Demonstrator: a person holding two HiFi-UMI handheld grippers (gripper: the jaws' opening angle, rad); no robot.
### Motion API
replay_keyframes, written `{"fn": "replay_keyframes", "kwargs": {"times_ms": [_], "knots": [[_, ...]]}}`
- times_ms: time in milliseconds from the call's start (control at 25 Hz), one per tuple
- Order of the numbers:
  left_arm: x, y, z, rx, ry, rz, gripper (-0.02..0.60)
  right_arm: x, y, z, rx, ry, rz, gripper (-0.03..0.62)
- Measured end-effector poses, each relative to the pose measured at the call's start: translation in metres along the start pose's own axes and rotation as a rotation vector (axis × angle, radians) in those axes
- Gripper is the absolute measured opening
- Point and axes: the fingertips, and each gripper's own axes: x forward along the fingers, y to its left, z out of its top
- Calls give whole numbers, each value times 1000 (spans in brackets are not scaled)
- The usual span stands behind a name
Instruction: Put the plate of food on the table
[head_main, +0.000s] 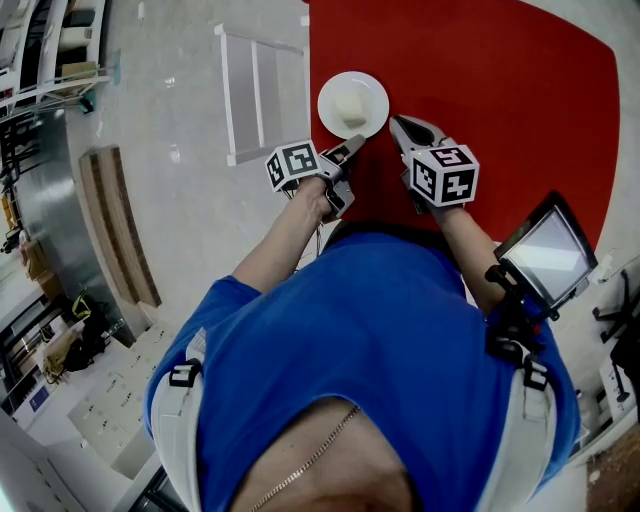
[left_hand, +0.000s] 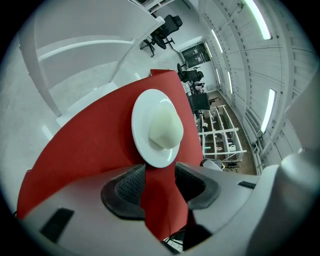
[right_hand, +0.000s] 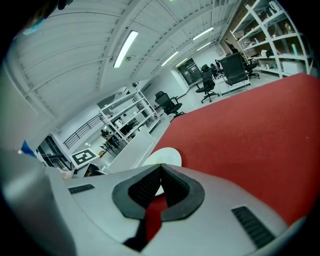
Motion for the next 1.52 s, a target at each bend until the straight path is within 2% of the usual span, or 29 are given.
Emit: {"fn": "replay_keyframes", "kwargs": {"times_ms": [400,640,880,1240,1520], "knots": [[-12,-11,-1,9,-35,-35,167,-4,2,-3,-4,-5,10,2],[-18,-34,10,28,-126,-144,167,-3,4,0,-17,-8,13,2],[-15,-55,22,112,-177,-213,164,-6,-3,7,-27,-31,3,2],[-18,-71,38,240,-254,-234,23,-9,-5,27,-50,-95,-19,2],[-18,-91,44,300,-273,-298,6,-13,-4,39,-59,-144,-34,2]]}}
